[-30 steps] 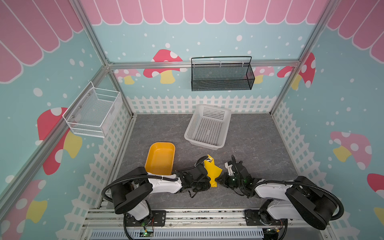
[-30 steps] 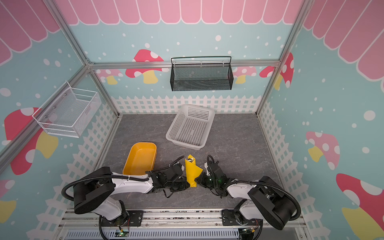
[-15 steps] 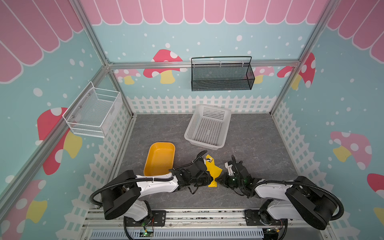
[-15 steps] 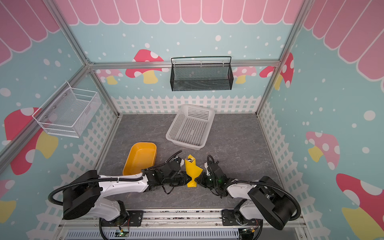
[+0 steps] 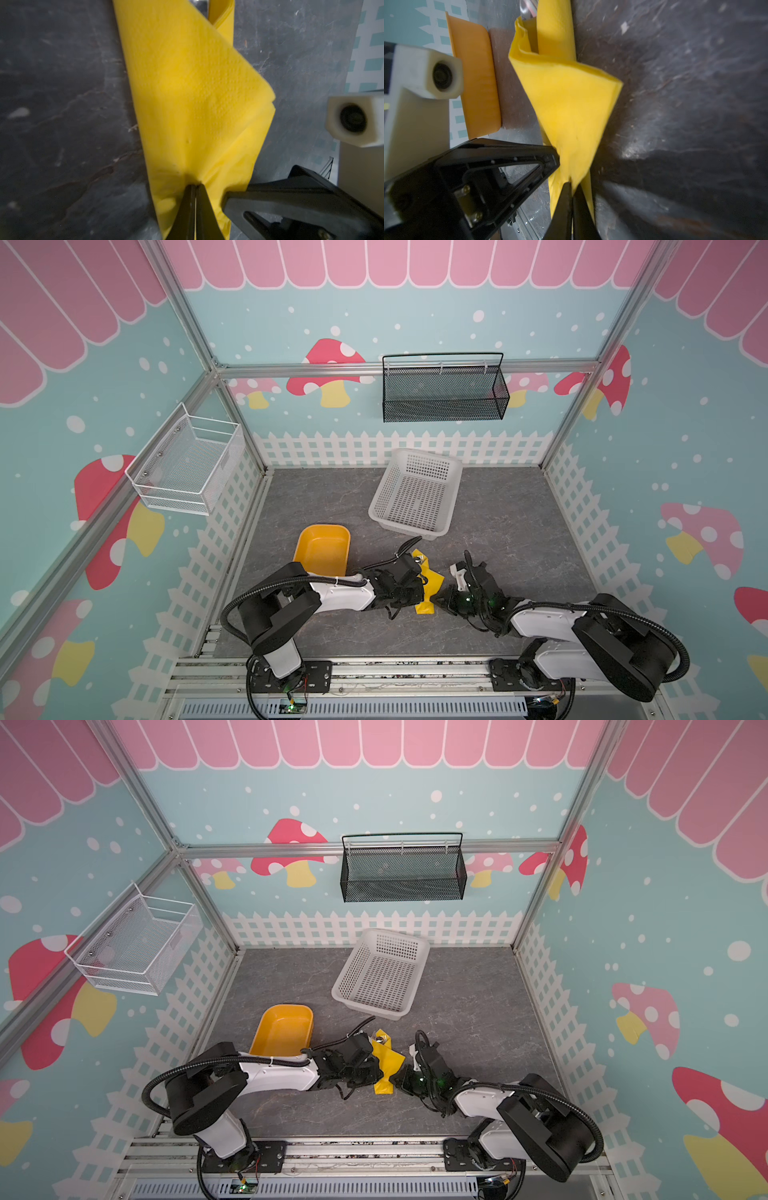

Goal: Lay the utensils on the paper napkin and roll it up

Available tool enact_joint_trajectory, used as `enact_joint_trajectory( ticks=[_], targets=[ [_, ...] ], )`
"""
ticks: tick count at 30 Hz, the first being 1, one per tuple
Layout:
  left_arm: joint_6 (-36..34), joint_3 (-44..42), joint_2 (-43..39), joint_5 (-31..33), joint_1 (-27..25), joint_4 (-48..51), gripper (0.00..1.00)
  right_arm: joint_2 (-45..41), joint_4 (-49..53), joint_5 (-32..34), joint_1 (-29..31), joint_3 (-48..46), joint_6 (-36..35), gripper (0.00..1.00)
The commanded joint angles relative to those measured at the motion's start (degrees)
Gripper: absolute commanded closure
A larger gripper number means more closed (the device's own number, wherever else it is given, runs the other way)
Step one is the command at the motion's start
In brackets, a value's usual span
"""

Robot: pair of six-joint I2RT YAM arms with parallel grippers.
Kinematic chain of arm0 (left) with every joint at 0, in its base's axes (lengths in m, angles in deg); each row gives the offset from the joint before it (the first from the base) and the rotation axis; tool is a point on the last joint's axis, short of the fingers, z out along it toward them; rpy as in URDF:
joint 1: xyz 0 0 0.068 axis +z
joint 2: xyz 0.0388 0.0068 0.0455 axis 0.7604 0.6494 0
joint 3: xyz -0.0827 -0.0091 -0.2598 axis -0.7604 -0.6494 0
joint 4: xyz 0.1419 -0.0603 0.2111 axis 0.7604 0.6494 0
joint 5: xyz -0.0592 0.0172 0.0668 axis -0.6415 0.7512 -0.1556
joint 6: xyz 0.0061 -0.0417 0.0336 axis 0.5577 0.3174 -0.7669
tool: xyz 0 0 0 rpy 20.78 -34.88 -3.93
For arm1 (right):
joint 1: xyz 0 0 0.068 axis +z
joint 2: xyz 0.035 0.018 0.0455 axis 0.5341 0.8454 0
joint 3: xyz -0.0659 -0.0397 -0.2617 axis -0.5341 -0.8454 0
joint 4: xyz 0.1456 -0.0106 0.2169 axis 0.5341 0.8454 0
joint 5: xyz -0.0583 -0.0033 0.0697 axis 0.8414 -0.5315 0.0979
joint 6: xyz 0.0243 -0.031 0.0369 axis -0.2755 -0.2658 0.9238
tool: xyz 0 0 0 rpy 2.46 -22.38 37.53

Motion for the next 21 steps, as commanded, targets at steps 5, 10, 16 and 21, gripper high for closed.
enact_joint_trajectory(
  ticks=[5,10,16,21],
  targets=[
    [0.09,-0.25,0.86,-0.45,0.08,-0.65,0.92,-3.34,0.37,3.11,-0.62,-0.63,-0.05,0.73],
    [-0.22,0.10,0.89,-0.62,0.09,-0.47,0.92,-2.92,1.51,4.16,-2.25,0.50,-1.01,0.50],
    [-0.36,0.27,0.71,-0.98,0.09,-0.73,0.92,1.77,1.81,2.36,-3.09,3.76,-3.79,0.44],
    [-0.53,0.23,0.27,-1.00,0.09,-0.83,0.92,7.45,1.32,0.32,-3.12,7.26,-6.66,0.46]
  ],
)
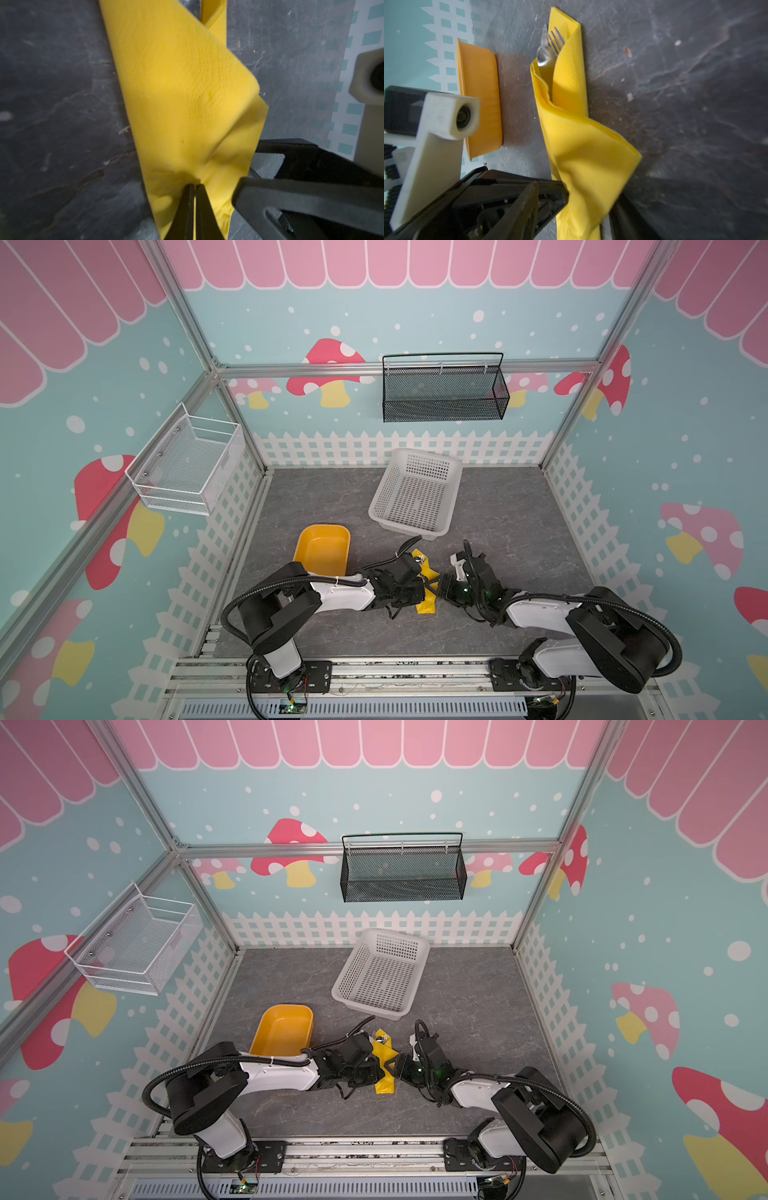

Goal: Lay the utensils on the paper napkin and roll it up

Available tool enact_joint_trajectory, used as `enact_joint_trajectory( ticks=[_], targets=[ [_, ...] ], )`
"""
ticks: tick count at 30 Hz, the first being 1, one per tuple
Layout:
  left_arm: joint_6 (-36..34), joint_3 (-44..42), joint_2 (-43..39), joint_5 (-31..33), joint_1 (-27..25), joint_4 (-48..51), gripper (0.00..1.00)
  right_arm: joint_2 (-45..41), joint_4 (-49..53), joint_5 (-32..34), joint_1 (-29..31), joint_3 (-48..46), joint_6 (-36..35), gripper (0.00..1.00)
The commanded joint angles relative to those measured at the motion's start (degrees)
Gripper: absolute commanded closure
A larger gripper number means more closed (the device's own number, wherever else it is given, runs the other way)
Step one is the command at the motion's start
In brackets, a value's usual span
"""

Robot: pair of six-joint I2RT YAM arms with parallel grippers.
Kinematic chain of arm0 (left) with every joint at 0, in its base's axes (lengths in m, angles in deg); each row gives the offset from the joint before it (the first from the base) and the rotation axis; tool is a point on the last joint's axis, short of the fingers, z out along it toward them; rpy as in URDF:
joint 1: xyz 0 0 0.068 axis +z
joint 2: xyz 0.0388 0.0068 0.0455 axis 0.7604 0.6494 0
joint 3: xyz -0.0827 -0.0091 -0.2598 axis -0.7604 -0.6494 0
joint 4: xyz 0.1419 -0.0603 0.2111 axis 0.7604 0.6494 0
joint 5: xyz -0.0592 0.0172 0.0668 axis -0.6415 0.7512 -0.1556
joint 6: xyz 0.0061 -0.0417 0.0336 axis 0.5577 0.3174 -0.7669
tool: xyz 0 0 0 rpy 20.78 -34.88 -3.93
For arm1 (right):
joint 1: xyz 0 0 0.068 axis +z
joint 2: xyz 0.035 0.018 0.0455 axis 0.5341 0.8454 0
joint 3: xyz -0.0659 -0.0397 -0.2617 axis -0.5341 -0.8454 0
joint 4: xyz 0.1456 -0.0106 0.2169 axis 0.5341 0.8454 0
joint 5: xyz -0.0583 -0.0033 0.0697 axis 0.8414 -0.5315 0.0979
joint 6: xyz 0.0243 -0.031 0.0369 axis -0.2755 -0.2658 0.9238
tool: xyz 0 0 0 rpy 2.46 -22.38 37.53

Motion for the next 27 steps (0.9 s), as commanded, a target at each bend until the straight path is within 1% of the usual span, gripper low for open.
enact_joint_trajectory(
  ticks=[1,2,5,6,8,9,10,13,16,18,24,27],
  targets=[
    [-0.47,0.19,0.19,-0.19,0.10,-0.18,0.92,3.26,0.62,-1.15,-0.35,1.93,-3.74,0.47],
    [-0.48,0.19,0.05,-0.19,0.09,-0.27,0.92,3.90,0.48,-1.21,-0.32,2.03,-3.93,0.48],
    [-0.66,0.10,-0.85,-0.19,0.09,-0.48,0.92,4.85,0.00,-1.21,-0.27,1.89,-4.77,0.56],
    [-0.68,-0.02,-1.45,-0.07,0.09,-0.46,0.91,4.79,-0.23,-1.13,-0.34,1.62,-4.76,0.60],
    [-0.77,-0.29,-2.75,0.36,0.11,-0.47,0.91,4.05,-0.45,-0.87,-0.29,1.05,-4.84,0.66],
    [-0.89,-0.47,-3.60,0.68,0.09,-0.46,0.90,3.60,-0.63,-0.82,-0.33,0.76,-4.93,0.72],
    [-0.88,-0.69,-4.55,1.05,0.12,-0.22,0.90,3.12,-0.74,-0.78,-0.29,0.66,-5.24,0.75],
    [-0.94,-1.95,-8.27,4.23,0.17,1.47,0.88,2.02,-1.77,-1.16,-0.32,0.28,-5.79,0.83],
    [-0.03,-4.48,-12.01,6.98,0.85,2.71,0.86,1.95,-3.39,-2.21,-0.35,0.24,-6.37,0.86],
    [0.94,-6.35,-13.70,7.59,1.85,2.98,0.85,2.40,-5.36,-3.53,-0.29,0.08,-6.13,0.87],
    [3.03,-10.19,-15.26,5.98,4.70,0.63,0.82,4.18,-12.69,-7.33,-0.34,-0.96,-4.02,0.87],
    [3.82,-11.12,-14.62,5.03,5.53,-1.16,0.80,4.49,-13.20,-7.31,-0.29,-0.90,-3.61,0.87]
  ],
)
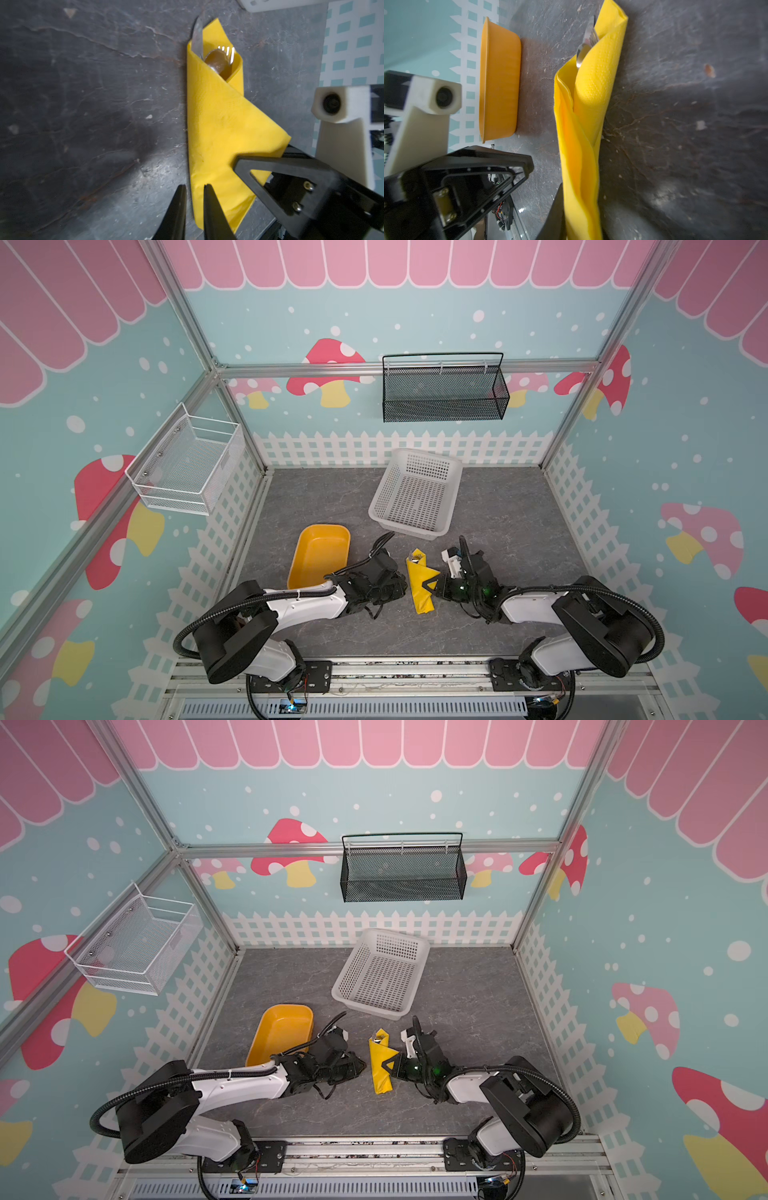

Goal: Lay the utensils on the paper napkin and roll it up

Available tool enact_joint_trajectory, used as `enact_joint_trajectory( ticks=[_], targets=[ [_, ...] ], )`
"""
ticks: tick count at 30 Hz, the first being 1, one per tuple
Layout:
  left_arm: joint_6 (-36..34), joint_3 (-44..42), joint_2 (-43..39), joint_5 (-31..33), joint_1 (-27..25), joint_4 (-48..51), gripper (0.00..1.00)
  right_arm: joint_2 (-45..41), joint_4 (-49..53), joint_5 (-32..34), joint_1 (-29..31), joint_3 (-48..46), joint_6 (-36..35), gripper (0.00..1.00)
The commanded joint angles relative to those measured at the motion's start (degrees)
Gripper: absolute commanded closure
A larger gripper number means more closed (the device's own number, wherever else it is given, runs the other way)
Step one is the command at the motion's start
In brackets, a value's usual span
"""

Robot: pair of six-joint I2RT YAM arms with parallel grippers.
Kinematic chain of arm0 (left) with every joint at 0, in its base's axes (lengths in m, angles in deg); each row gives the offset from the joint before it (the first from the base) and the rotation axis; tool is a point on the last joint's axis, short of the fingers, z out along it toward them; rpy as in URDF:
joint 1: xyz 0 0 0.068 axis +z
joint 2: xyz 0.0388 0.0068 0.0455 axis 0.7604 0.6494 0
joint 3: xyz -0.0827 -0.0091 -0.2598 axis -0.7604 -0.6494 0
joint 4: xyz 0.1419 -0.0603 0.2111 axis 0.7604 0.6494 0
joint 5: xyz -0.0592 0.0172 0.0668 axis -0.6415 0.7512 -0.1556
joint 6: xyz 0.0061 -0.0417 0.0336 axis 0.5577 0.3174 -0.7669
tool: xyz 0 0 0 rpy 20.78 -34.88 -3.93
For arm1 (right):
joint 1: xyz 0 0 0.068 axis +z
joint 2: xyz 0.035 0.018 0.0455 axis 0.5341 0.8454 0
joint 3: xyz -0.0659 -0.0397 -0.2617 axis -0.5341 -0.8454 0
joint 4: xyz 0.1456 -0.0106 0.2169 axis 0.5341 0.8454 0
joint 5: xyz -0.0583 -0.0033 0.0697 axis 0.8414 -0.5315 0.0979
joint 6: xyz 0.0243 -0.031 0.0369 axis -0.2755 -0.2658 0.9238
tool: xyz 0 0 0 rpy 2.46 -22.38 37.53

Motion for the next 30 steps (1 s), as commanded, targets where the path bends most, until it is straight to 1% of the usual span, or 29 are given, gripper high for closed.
enact_joint_trajectory(
  ticks=[1,5,7,12,19,22,26,29,30],
  targets=[
    [1.89,-0.99,0.49,-0.38,0.77,-2.30,0.78,0.75,-3.76,-1.30,-0.07,-0.73,1.15,0.87],
    [1.37,-0.49,2.28,-3.12,0.87,-5.67,0.77,1.39,-1.96,-0.03,-0.12,-1.15,2.12,0.86],
    [0.87,0.25,3.54,-4.62,0.87,-7.55,0.78,1.65,-1.34,0.42,-0.17,-1.61,3.73,0.86],
    [-0.67,4.11,9.05,-7.09,0.87,-7.89,0.83,1.18,-1.34,1.24,-0.21,-2.71,4.91,0.85],
    [0.86,5.12,14.76,-10.11,0.78,-12.32,0.87,0.85,-0.55,1.37,-0.50,-2.96,5.22,0.83],
    [0.87,5.01,15.29,-10.23,0.69,-12.45,0.87,-0.14,-0.05,1.56,-0.73,-2.98,4.73,0.79],
    [0.88,5.06,15.50,-10.40,0.69,-12.65,0.87,-1.08,0.81,1.72,-1.16,-2.64,3.37,0.69],
    [0.73,5.33,15.85,-10.59,0.69,-12.70,0.87,-0.89,3.51,2.25,-1.32,-1.29,2.58,0.61],
    [0.74,5.43,15.99,-10.66,0.69,-12.65,0.87,-0.86,4.39,2.50,-1.27,-0.86,0.95,0.59]
  ],
)
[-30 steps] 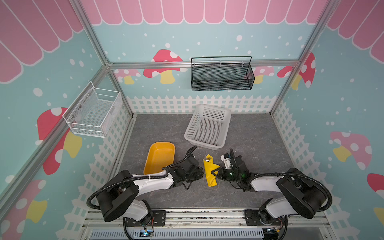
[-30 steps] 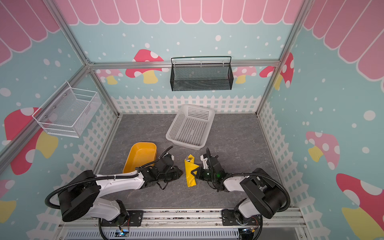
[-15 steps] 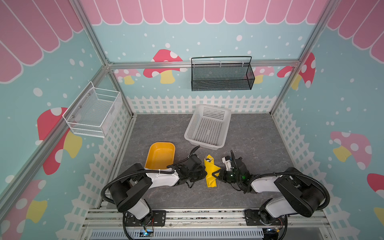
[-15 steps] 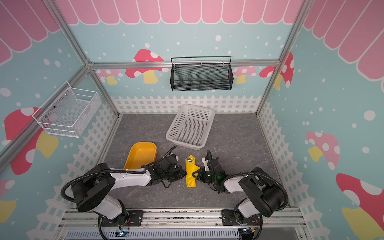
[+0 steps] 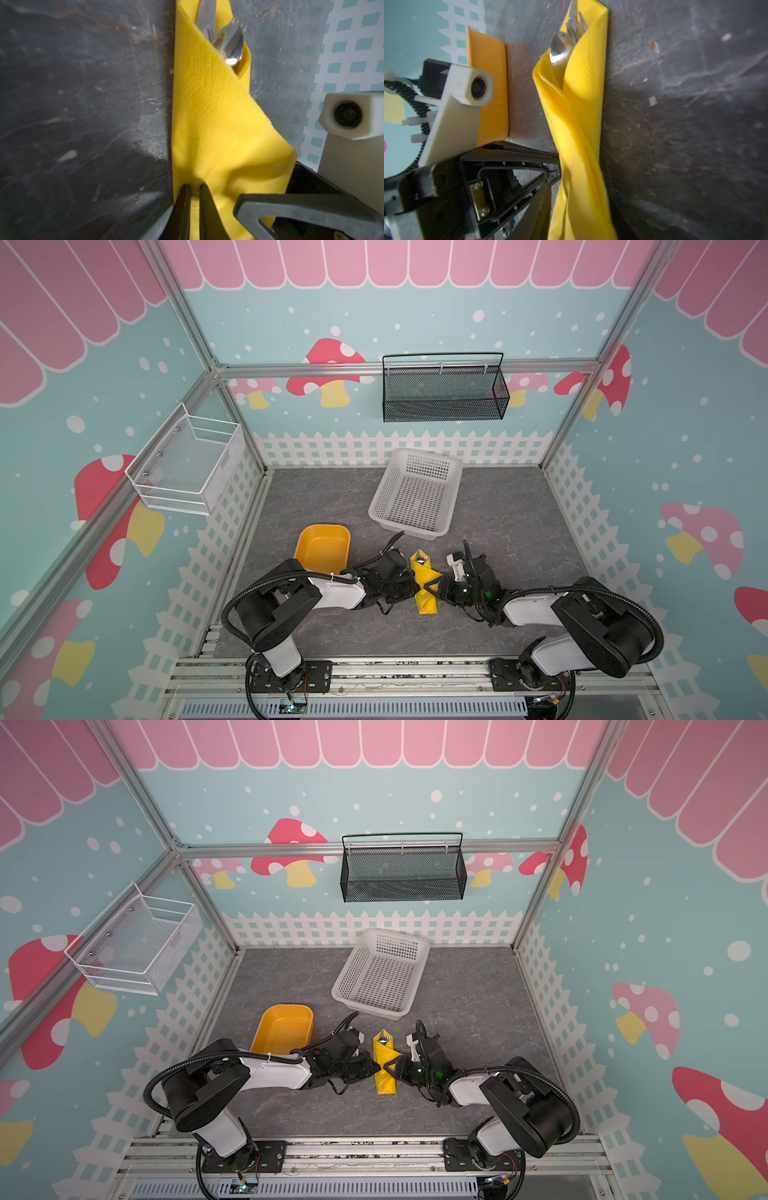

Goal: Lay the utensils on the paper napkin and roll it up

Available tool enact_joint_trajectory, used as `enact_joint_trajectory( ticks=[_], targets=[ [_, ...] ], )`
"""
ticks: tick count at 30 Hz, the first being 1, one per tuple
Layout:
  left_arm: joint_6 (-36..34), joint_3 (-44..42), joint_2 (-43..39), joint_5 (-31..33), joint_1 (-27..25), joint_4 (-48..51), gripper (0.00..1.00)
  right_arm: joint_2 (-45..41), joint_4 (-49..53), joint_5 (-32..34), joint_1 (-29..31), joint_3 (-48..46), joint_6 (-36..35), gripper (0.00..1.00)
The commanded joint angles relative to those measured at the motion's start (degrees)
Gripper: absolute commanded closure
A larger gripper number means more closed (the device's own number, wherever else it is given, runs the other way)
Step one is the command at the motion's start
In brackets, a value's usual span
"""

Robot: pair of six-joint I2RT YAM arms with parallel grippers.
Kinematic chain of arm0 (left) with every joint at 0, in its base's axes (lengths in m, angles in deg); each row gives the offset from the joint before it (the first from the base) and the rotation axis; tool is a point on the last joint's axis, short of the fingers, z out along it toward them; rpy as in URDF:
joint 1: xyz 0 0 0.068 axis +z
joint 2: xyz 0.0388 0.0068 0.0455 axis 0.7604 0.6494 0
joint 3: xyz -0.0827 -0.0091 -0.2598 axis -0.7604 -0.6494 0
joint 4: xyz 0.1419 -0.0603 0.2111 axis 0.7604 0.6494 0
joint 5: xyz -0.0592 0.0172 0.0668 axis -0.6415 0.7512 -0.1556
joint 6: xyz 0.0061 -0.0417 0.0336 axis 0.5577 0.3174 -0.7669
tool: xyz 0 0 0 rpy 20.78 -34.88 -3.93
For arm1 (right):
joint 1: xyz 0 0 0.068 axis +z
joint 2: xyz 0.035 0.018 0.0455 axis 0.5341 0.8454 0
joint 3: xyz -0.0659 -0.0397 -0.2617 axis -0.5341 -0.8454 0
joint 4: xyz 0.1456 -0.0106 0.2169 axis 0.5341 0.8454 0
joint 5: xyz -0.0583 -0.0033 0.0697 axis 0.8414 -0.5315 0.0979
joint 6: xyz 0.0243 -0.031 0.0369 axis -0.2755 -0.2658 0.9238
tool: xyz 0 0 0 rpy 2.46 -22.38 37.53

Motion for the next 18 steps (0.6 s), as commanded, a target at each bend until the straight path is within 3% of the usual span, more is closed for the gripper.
enact_joint_trajectory(
  ticks=[1,10,16,18],
  targets=[
    [0.02,1.30,1.28,-0.76,0.01,-0.92,0.87,-0.34,3.77,1.13,-0.26,1.55,-2.38,0.57],
    [-0.13,2.17,1.69,-1.22,-0.16,-0.62,0.87,4.05,4.31,-1.47,-0.26,5.14,-5.20,0.54],
    [-0.47,2.51,0.59,-0.53,-0.16,0.67,0.86,3.06,4.20,-1.42,-0.25,5.49,-5.08,0.62],
    [-0.64,2.45,-0.29,-0.05,-0.16,1.37,0.86,2.00,4.42,-1.12,-0.32,5.12,-4.98,0.69]
  ],
)
